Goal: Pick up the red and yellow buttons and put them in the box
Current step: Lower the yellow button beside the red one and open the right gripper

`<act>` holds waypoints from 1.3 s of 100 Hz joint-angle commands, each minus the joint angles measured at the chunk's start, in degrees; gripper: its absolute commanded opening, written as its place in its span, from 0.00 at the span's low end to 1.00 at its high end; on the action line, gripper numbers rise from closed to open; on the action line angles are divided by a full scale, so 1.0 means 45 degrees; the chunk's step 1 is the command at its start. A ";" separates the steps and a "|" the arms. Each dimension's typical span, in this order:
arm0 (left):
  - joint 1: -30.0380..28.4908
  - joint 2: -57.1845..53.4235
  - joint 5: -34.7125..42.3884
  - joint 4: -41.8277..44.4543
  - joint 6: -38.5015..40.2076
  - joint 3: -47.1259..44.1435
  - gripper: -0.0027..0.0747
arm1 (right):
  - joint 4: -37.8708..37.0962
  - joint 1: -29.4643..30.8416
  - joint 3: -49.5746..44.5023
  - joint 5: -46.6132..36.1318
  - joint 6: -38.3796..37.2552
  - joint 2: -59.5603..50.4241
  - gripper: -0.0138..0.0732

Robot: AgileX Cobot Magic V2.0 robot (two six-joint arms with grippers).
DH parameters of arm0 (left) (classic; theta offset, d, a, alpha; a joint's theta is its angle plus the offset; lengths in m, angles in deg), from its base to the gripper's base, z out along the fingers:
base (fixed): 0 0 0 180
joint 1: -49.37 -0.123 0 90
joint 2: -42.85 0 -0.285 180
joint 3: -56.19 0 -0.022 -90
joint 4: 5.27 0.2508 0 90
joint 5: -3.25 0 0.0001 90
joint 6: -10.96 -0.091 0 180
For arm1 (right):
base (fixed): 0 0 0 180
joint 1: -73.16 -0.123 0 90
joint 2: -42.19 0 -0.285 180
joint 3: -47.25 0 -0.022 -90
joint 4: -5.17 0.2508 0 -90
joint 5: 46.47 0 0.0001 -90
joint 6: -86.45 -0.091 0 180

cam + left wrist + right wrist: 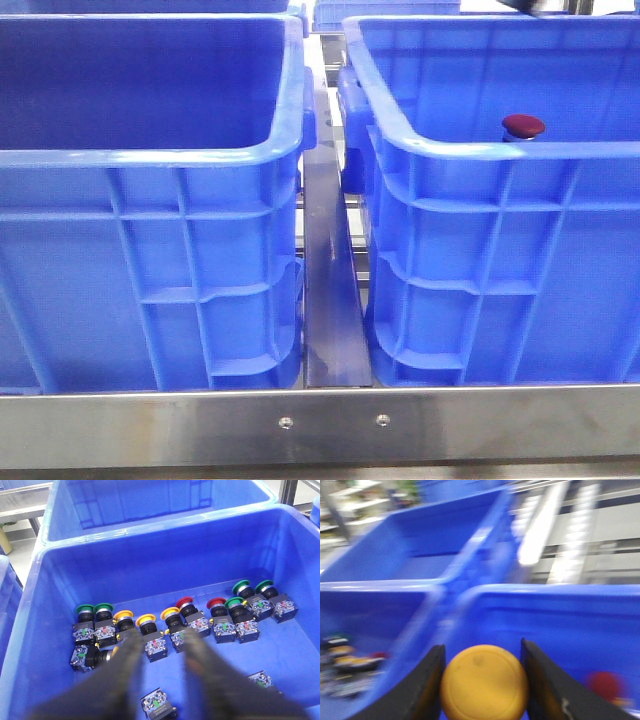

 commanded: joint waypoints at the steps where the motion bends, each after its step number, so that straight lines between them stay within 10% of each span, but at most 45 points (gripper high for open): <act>1: -0.0024 0.0058 0.0911 -0.0046 0.0119 0.0282 0.01 | 0.1554 0.0596 0.0500 -0.0891 0.0831 -0.0293 0.29; 46: -0.0024 0.0058 0.0955 -0.0070 0.0119 0.0282 0.01 | 0.1658 0.4430 0.1808 0.0828 0.1998 0.3668 0.29; 130: -0.0024 0.0058 0.1033 -0.0070 0.0119 0.0282 0.01 | 0.1658 0.4292 0.4563 0.1971 0.3812 0.8411 0.29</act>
